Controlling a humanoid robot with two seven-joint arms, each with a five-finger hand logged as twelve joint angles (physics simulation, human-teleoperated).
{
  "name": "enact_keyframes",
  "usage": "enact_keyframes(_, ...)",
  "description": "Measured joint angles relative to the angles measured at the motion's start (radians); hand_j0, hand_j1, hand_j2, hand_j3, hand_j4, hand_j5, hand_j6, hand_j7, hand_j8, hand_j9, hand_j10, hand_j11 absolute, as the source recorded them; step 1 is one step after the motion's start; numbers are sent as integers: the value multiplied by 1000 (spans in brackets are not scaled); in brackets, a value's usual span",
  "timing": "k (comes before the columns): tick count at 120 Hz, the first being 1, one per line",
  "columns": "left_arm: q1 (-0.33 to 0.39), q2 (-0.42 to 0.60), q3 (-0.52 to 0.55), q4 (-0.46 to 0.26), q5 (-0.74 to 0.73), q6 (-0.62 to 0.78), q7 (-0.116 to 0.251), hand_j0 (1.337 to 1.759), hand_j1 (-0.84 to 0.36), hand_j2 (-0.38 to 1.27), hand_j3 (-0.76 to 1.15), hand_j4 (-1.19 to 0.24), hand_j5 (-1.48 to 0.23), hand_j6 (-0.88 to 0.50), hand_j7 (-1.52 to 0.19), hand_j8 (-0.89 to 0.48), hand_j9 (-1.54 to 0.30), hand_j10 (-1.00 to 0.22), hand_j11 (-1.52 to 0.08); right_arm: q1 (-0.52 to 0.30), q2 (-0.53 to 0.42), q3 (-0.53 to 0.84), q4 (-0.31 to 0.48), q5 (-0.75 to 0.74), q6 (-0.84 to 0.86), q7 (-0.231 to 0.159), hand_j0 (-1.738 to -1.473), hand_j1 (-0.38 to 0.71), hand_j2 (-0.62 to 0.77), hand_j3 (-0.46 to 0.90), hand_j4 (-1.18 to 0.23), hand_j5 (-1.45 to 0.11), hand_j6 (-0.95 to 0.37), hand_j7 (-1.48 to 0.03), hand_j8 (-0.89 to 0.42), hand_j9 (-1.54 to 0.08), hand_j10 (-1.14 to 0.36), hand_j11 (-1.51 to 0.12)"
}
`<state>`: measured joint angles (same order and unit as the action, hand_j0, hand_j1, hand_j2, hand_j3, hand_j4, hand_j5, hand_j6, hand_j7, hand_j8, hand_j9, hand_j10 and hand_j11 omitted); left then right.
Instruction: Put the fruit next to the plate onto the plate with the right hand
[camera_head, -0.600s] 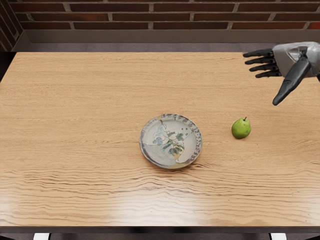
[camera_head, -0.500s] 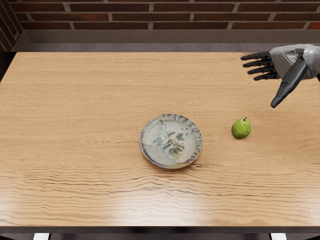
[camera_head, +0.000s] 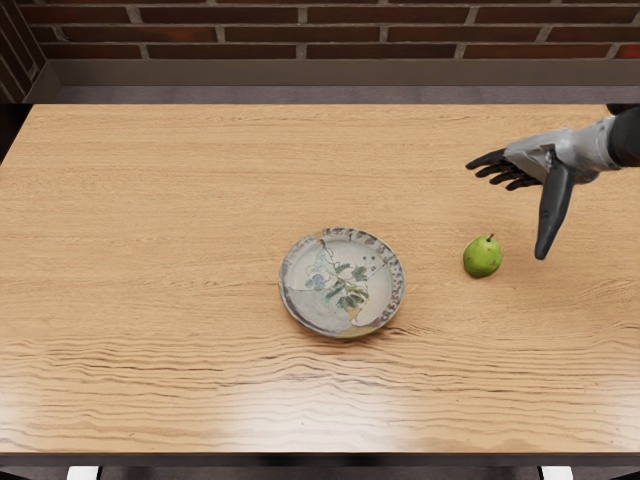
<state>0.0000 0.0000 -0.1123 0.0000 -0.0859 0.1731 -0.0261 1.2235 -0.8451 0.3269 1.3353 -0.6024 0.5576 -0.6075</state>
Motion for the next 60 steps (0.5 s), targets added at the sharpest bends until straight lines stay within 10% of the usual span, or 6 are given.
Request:
enact_keyframes(23, 0, 0, 0, 0, 0, 0, 0, 1658, 349, 0, 0, 0, 0, 0, 0, 0, 0, 0, 0, -108, -5, 2, 154, -220, -289, -3, -1658, -349, 0, 0, -4, -1, -5, 0, -4, 0, -3, 0)
enact_keyframes(60, 0, 0, 0, 0, 0, 0, 0, 1658, 349, 0, 0, 0, 0, 0, 0, 0, 0, 0, 0, -250, 57, 2, 190, -399, -517, -3, -1658, -330, -2, 0, -21, -22, -23, -21, -22, -21, -20, -21)
